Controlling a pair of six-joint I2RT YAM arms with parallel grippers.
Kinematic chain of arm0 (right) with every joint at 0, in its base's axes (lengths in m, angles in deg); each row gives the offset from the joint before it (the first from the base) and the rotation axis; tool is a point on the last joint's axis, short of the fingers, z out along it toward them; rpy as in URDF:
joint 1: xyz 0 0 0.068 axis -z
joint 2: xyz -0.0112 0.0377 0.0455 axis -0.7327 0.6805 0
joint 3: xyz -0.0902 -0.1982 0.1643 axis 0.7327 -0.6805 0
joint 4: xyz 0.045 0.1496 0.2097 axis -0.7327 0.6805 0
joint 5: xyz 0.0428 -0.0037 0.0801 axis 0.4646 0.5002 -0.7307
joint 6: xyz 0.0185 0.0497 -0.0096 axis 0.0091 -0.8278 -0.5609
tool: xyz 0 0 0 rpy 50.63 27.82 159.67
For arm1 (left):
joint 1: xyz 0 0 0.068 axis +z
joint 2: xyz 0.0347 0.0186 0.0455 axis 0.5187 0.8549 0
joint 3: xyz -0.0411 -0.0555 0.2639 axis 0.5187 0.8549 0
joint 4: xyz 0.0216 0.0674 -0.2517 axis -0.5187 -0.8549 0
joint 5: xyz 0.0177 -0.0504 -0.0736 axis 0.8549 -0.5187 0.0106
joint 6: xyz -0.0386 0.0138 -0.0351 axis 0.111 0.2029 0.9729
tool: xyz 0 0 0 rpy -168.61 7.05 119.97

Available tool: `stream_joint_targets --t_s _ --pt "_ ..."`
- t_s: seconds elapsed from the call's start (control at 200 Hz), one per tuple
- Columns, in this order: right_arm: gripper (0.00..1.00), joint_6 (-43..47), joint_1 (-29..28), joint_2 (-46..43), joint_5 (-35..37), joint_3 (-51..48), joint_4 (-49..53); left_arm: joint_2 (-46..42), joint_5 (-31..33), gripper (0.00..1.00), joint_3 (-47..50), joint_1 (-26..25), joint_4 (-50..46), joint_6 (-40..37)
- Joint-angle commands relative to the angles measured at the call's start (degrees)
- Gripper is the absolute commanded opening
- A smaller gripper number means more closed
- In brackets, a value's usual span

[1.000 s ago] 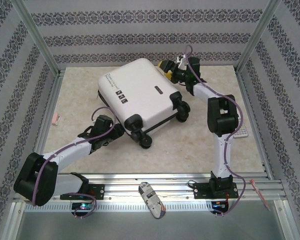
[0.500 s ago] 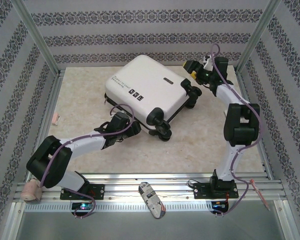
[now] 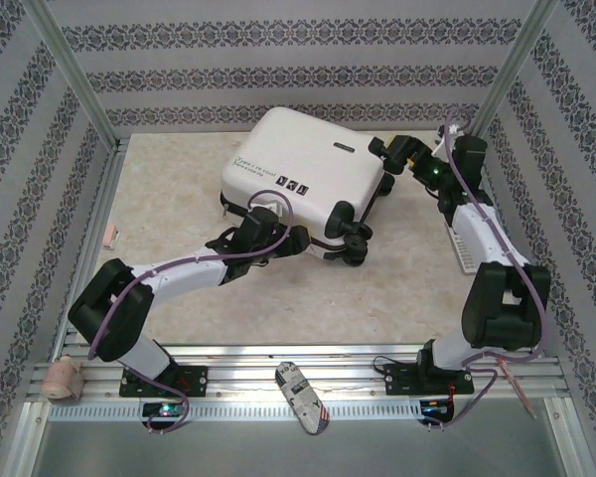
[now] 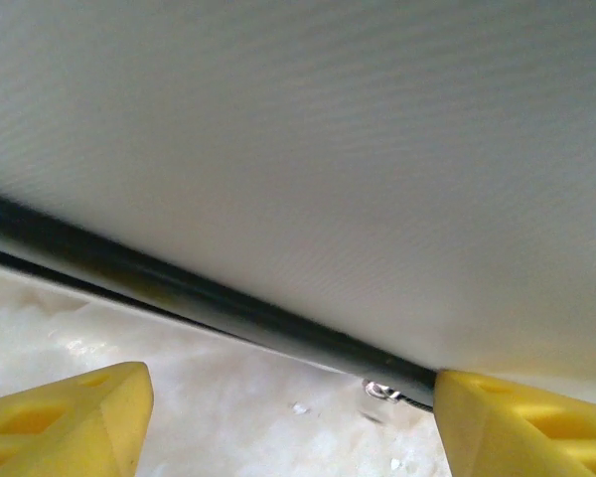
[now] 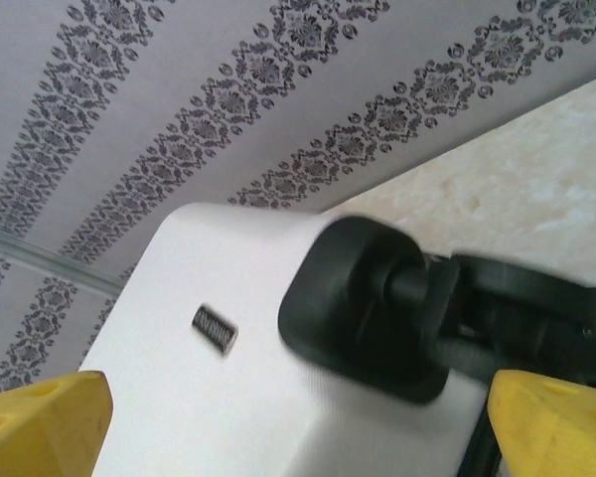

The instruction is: Pack the luggage

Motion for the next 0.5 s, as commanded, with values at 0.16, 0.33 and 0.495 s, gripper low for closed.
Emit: stream_joint_targets --t_s 0.16,0.33,0.495 --pt "0.98 2.1 -2.9 -4.0 1.9 -7.8 -1.3 4.3 -1.4 0.76 -7.6 -1.4 8.9 -2.3" --pt "0.98 3.2 -5.3 -0.2 -0.3 -5.3 -0.7 5.2 -2.4 0.76 -9.7 -1.5 9.0 -2.9" --pt "0.97 3.7 -6.3 5.0 -2.7 -0.6 -0.1 -1.1 4.8 0.76 -13.0 -1.5 -1.8 -11.4"
